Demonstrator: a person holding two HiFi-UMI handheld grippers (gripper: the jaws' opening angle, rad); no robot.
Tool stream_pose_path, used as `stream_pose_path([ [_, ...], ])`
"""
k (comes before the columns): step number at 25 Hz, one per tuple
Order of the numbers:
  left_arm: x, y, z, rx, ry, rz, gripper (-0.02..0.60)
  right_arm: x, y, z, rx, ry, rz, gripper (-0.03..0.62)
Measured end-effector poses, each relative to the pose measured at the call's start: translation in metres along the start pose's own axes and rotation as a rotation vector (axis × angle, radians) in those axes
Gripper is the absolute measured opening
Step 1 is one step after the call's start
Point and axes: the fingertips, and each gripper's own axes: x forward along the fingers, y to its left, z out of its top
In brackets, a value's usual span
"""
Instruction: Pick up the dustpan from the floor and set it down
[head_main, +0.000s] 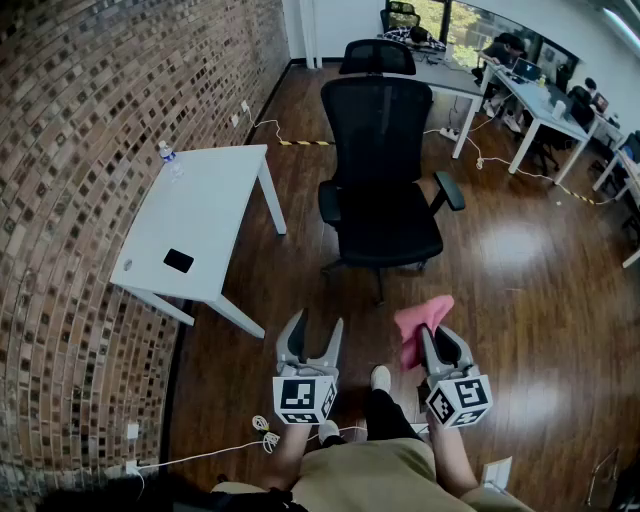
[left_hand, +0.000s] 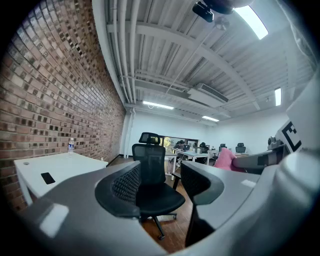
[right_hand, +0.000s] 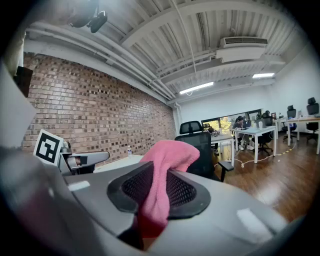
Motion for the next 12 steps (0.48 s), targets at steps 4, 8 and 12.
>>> stream_pose_path([
  [4, 0.053, 0.004, 0.016, 0.044, 0.019, 0.035, 0.227, 0.052, -0.032, 0.014, 0.025, 0.005, 0.059, 0.083],
  [8, 0.11, -0.015, 0.025, 0.049, 0.016, 0.058, 0.229, 0.089, -0.075, 0.027, 0.019, 0.0, 0.108, 0.083],
  [12, 0.152, -0.029, 0.037, 0.085, 0.025, 0.076, 0.235, 0.12, -0.117, 0.02, 0.044, 0.038, 0.13, 0.083],
])
